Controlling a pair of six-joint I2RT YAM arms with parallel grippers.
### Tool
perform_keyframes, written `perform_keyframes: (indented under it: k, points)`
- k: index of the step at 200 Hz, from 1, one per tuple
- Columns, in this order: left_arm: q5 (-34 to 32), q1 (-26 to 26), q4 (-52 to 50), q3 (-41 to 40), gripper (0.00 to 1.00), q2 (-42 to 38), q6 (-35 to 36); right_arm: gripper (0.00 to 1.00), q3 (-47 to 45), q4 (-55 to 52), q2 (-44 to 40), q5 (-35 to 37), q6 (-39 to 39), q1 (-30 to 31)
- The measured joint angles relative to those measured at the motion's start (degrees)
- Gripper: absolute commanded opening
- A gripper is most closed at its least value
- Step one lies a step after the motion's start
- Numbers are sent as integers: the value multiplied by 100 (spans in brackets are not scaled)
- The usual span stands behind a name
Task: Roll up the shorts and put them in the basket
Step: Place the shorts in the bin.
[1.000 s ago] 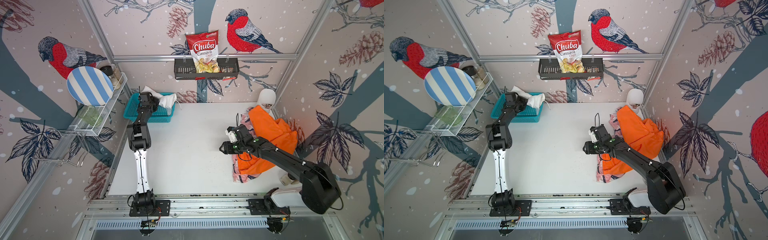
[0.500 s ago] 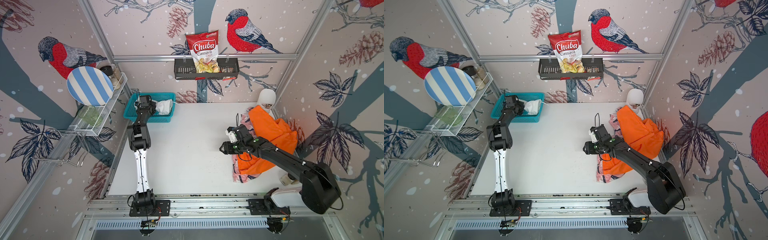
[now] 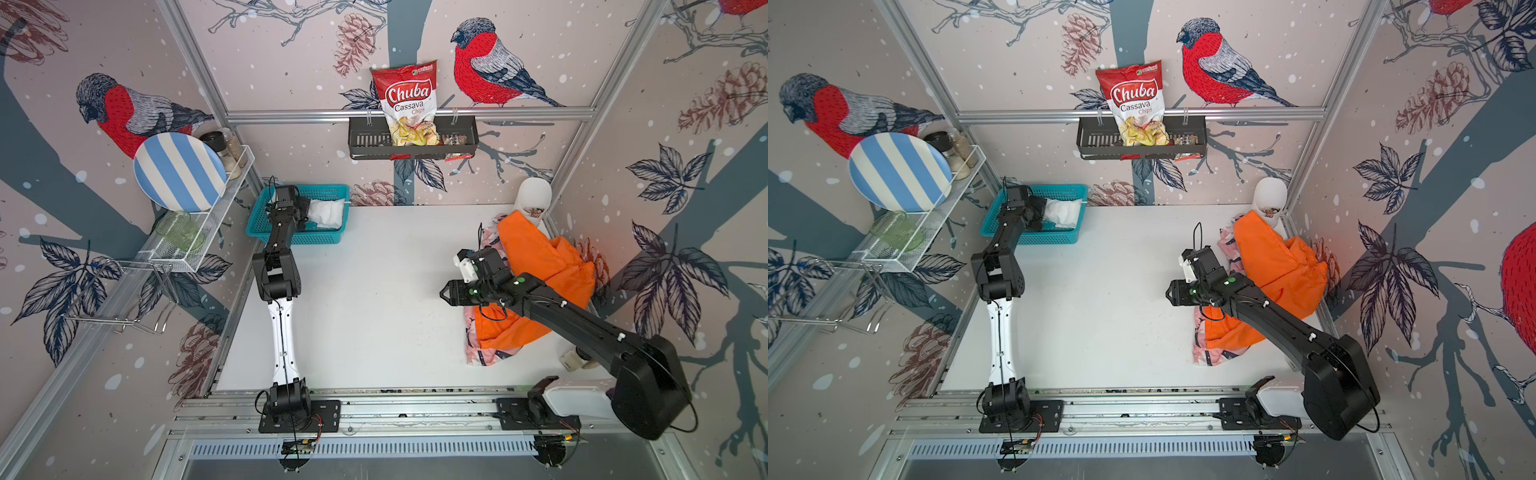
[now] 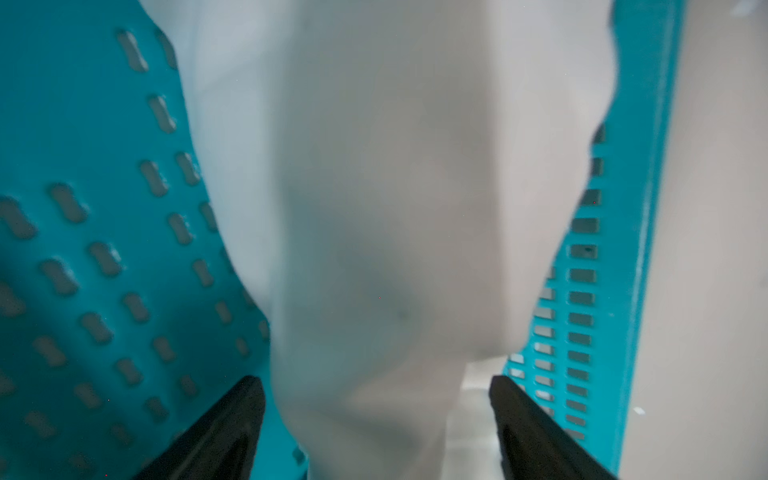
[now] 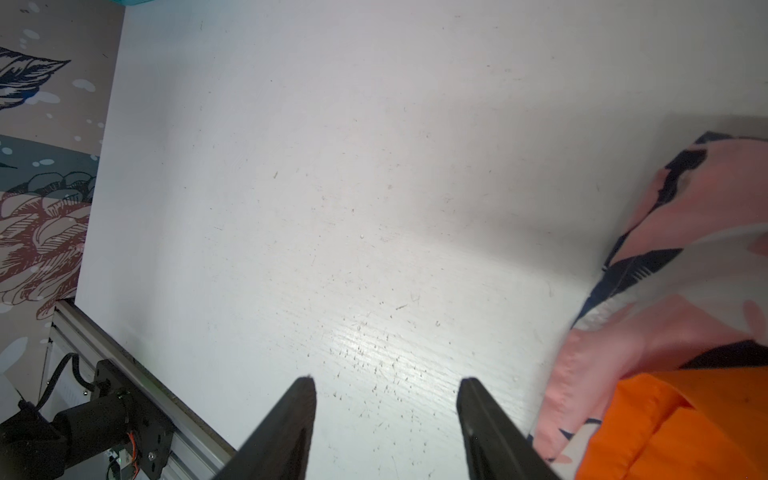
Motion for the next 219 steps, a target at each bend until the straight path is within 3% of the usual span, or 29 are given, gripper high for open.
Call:
perform_keyframes:
  k: [38,77,105,121,176,219]
  points:
    - [4,-11,-603,-225,95,-846,-114,61,184,-190,-280,59,13,76]
    - [74,-122,-1019,-682,75,-1403,-125,61,302,-315,-560,153,17,201]
    - [173,-310,-1246,-960,68,-1469,-127,61,302,-382,-603,177,39,280]
    - [282,-411,-1248,-951,63,-1379,-138,61,293,-389,-605,201,44,299]
    - [446,-577,-1069,-356,24,-367,-380,61,140,-369,-448,321,55,286]
    - [627,-584,-168,166,20,343,-472,61,122,-354,-295,389,35,229]
